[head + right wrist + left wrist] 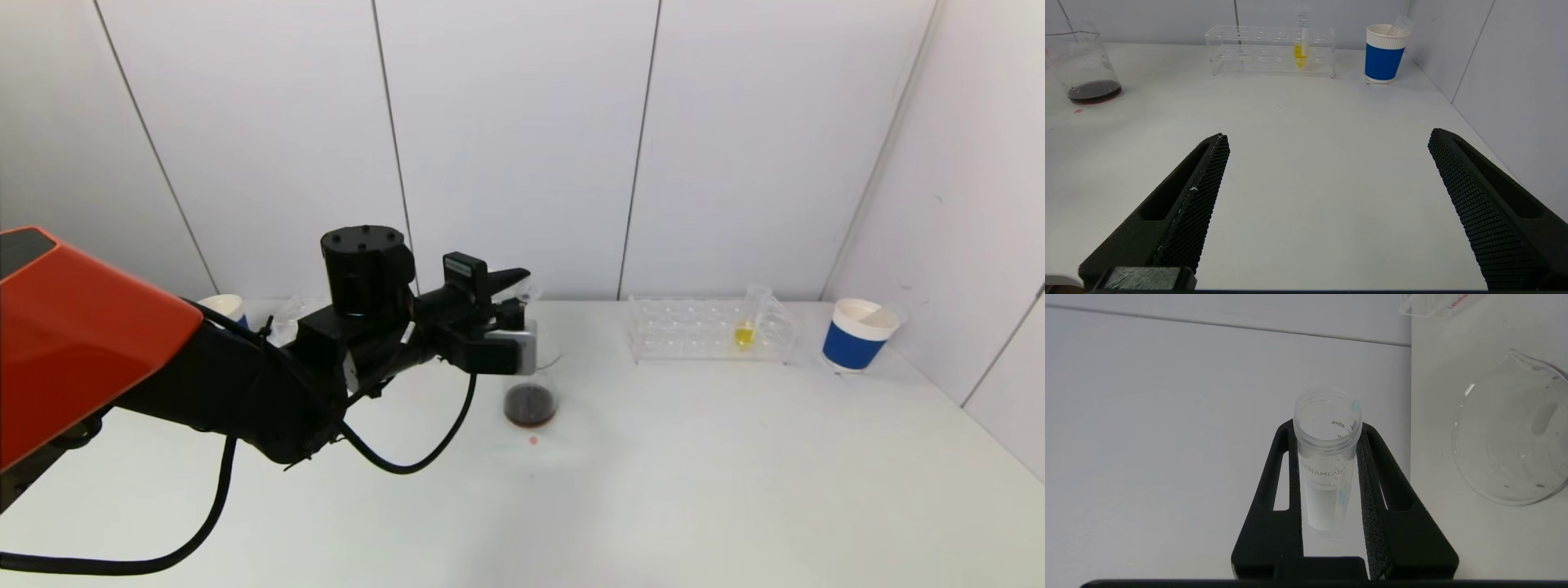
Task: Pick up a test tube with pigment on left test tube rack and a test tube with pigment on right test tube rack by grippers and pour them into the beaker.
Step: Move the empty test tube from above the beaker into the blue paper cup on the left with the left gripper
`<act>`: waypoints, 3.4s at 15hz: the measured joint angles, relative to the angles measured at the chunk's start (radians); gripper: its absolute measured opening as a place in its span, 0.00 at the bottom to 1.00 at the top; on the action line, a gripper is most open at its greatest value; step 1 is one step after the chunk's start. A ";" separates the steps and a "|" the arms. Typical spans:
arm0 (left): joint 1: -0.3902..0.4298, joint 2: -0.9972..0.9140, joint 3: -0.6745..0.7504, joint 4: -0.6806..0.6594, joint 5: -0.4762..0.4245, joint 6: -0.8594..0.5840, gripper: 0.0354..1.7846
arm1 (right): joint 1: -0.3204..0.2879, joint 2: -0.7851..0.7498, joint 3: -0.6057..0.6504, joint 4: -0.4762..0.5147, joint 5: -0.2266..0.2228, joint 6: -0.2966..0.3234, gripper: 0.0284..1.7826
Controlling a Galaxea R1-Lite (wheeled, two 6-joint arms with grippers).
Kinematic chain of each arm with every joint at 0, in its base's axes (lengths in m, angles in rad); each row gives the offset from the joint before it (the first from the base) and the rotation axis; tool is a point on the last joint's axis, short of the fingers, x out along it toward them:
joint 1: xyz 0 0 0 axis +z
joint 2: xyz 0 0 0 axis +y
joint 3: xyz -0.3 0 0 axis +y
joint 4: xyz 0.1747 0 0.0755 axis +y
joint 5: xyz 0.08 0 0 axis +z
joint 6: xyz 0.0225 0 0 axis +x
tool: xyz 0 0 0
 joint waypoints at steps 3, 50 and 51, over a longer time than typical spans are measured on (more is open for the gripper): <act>-0.006 -0.032 -0.003 -0.024 0.072 -0.216 0.22 | 0.000 0.000 0.000 0.000 0.000 0.000 0.99; 0.579 -0.103 -0.346 0.362 0.874 -1.217 0.22 | 0.000 0.000 0.000 0.000 0.000 0.000 0.99; 0.599 -0.097 -0.344 0.362 0.874 -1.226 0.22 | 0.000 0.000 0.000 0.000 0.000 0.000 0.99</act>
